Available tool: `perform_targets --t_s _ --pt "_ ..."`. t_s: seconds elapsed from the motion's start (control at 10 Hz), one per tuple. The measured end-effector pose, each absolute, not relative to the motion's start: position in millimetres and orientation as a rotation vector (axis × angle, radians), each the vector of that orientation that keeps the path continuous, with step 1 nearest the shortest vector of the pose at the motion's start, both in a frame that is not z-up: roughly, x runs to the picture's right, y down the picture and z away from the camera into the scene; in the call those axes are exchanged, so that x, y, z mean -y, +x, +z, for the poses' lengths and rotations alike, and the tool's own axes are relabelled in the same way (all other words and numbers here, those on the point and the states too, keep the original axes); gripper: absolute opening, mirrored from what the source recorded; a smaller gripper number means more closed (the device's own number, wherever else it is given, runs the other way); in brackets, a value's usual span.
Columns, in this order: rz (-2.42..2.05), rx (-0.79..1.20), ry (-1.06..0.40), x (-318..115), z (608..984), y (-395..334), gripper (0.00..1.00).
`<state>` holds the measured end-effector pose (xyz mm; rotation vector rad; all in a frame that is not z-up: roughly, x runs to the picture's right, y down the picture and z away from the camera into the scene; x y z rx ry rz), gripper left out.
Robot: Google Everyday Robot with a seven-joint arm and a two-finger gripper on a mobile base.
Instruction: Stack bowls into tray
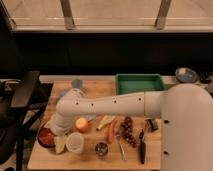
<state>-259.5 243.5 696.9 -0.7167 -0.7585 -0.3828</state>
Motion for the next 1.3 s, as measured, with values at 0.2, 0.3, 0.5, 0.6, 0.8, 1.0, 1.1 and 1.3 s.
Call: perform_targets --t_s 0.2,0.3,0.5,0.6,0.8,1.0,1.1,1.3 --pt "-0.381 0.747 -0.731 -257.6 704.6 -268.9 0.80" --pt "-0.376 0.742 -0.736 -260.5 705.4 -270.3 0.80" --pt "-0.358 0.731 -0.742 -266.8 707.0 -269.5 0.80" --pt "-0.350 0.725 -0.742 -269.4 707.8 -268.7 0.80" --pt "-0.328 0.706 -0.744 -277.2 712.9 -267.0 0.80" --pt "-0.310 0.698 -0.745 -282.5 717.8 -266.0 0.73" --pt "-0.303 0.696 -0.745 -283.7 719.8 -265.3 0.63" --pt "-0.295 0.696 -0.746 -285.2 722.6 -266.1 0.43"
